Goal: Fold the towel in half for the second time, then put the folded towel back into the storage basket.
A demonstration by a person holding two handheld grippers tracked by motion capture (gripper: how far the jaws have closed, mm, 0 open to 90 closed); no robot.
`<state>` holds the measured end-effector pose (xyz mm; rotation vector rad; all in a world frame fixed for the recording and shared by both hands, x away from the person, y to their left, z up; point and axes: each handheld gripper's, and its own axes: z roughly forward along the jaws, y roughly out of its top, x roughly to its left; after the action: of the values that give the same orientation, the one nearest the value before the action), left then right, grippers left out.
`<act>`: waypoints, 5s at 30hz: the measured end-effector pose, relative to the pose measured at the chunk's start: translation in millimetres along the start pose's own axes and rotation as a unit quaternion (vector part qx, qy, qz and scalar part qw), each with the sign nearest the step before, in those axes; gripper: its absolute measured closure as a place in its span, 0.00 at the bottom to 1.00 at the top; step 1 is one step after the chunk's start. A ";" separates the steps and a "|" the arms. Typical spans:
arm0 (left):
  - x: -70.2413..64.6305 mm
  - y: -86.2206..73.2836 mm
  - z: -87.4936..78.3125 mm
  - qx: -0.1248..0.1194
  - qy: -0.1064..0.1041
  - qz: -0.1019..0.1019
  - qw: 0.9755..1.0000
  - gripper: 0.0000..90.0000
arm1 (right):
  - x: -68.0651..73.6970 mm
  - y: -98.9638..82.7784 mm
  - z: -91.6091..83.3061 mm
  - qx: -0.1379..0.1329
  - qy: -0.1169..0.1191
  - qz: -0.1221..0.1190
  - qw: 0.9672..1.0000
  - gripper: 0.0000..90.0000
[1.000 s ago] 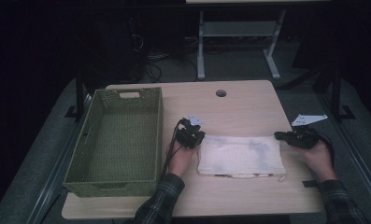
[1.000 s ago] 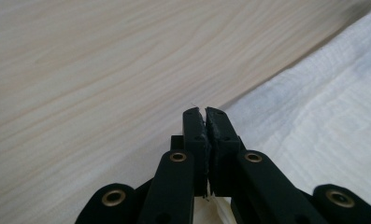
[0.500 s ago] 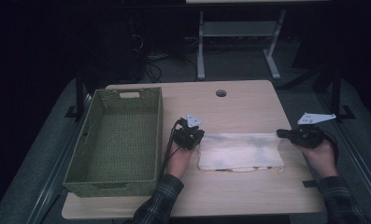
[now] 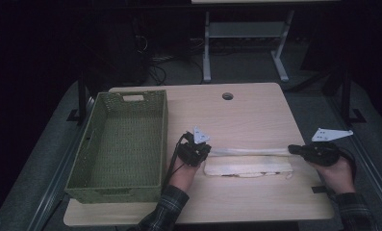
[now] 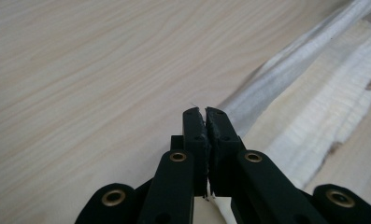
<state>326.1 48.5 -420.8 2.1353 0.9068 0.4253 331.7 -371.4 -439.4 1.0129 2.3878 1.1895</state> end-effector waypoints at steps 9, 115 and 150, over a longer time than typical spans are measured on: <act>-12.9 -14.3 -2.3 0.028 -0.006 0.013 0.999 0.97 | 18.6 -17.4 -6.7 0.020 0.014 -0.009 1.000 0.97; -4.5 -12.4 17.0 0.047 -0.070 0.024 0.996 0.86 | -8.2 44.0 81.8 0.053 0.022 -0.016 0.998 0.64; -73.6 -15.5 37.6 0.098 -0.248 0.156 0.951 1.00 | -6.5 49.8 75.0 0.028 0.020 -0.015 0.999 0.44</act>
<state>288.6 -17.1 -457.7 2.4169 0.3338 -0.0635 399.0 -311.7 -447.1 0.9759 2.4715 1.1503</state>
